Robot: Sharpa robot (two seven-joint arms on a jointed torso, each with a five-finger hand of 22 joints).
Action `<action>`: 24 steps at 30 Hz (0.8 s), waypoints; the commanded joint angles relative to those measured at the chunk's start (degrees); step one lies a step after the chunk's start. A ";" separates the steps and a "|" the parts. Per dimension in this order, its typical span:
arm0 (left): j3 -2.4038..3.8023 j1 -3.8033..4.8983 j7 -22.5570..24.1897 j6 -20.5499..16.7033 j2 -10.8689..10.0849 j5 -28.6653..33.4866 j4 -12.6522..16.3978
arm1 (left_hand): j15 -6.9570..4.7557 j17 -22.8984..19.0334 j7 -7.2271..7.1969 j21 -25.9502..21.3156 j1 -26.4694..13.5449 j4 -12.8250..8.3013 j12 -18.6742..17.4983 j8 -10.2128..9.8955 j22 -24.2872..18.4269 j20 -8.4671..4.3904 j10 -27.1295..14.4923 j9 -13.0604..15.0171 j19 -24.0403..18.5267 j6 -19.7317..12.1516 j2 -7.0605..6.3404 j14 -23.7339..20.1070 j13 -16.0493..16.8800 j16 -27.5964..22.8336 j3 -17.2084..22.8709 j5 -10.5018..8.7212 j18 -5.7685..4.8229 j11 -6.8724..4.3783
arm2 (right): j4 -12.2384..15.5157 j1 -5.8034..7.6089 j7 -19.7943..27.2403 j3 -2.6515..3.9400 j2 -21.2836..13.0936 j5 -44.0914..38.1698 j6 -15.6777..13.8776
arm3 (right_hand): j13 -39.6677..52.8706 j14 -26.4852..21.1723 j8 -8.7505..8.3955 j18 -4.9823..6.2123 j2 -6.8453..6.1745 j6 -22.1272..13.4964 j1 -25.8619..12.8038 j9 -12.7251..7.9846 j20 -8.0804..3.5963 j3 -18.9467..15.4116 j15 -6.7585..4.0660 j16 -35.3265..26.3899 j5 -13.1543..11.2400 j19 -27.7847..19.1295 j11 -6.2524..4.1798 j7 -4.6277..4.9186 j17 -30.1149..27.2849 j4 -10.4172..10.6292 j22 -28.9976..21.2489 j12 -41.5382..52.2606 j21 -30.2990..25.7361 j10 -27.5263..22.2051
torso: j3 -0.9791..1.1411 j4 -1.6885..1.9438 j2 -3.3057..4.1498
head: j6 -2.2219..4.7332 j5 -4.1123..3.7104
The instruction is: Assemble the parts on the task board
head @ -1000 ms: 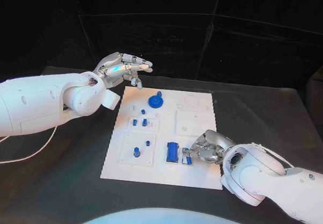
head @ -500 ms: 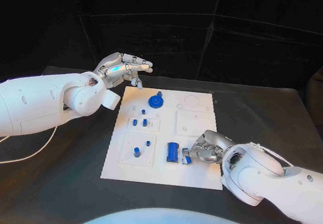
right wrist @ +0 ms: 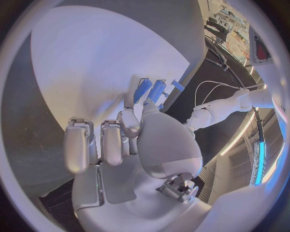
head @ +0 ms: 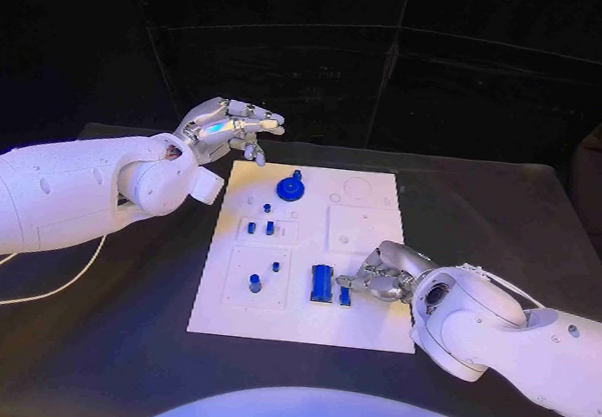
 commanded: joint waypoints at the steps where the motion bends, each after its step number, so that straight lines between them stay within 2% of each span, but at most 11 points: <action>1: 0.05 0.10 0.20 0.33 -0.03 0.23 0.11 | -0.02 -0.06 0.11 -0.25 0.08 -0.08 0.19 0.28 -0.06 0.12 -0.39 0.09 0.02 -0.30 0.29 -0.25 0.08 0.22 -0.20 0.12 1.15 -0.05 | 0.24 0.05 0.24 0.02 0.03 -0.59 0.51 | 0.24 3.71 0.45 -0.61 0.16 0.19 -1.88 0.20 -0.40 -1.15 -0.45 0.33 -1.20 2.13 0.01 0.05 2.37 -0.02 6.57 0.33 0.44 0.53 | 0.00 -0.04 -0.04 | -0.05 0.09; 6: 0.05 0.10 0.20 0.35 -0.03 0.23 0.12 | -0.02 -0.06 0.11 -0.25 0.08 -0.08 0.19 0.28 -0.06 0.12 -0.39 0.09 0.02 -0.30 0.29 -0.25 0.08 0.22 -0.20 0.12 1.15 -0.05 | 0.52 0.05 1.34 0.02 -0.50 -0.37 0.53 | 0.25 3.71 0.52 -0.60 0.31 0.17 -2.60 0.31 -0.42 -1.85 -0.48 0.32 -1.80 2.12 -0.01 0.02 2.38 -0.06 6.55 0.24 0.42 0.54 | 0.03 -0.05 -0.06 | 0.09 0.04; 11: 0.05 0.10 0.20 0.33 -0.05 0.23 0.05 | -0.02 -0.06 0.11 -0.25 0.08 -0.08 0.19 0.28 -0.06 0.12 -0.39 0.09 0.02 -0.30 0.29 -0.25 0.08 0.22 -0.20 0.12 1.15 -0.05 | 1.13 0.05 4.58 0.02 -1.87 0.80 1.10 | -0.30 3.56 0.24 -0.41 -0.75 -0.70 -0.52 0.38 -0.35 -2.51 -0.36 -0.10 -1.94 1.71 0.19 0.28 1.79 -1.20 5.76 -0.78 -0.13 -0.03 | 0.06 -0.04 -0.11 | 0.22 -0.05; 17: 0.05 0.10 0.19 0.34 -0.05 0.23 -0.05 | -0.02 -0.06 0.11 -0.25 0.08 -0.08 0.19 0.28 -0.06 0.12 -0.39 0.09 0.02 -0.30 0.29 -0.25 0.08 0.22 -0.20 0.12 1.15 -0.05 | 1.91 0.05 7.55 0.01 -3.46 1.44 4.71 | -0.26 3.54 0.28 -0.39 -1.73 -0.99 1.70 0.58 -0.23 -3.16 -0.23 -0.20 -3.61 1.62 0.32 0.43 1.73 -2.52 5.67 -0.99 -0.24 -0.23 | 0.02 -0.08 -0.10 | 0.27 -0.02; 24: 0.04 0.10 0.20 0.38 0.15 0.23 -0.17 | -0.02 -0.06 0.11 -0.25 0.08 -0.08 0.19 0.28 -0.06 0.12 -0.39 0.09 0.02 -0.30 0.29 -0.25 0.08 0.22 -0.20 0.12 1.15 -0.05 | 1.95 0.06 8.16 0.00 -3.83 1.60 6.85 | -0.23 3.54 0.35 -0.39 -1.71 -1.03 2.57 0.70 -0.18 -3.39 -0.19 -0.24 -4.79 1.61 0.36 0.47 1.70 -3.04 5.69 -1.07 -0.25 -0.28 | 0.01 -0.01 -0.07 | 0.43 -0.28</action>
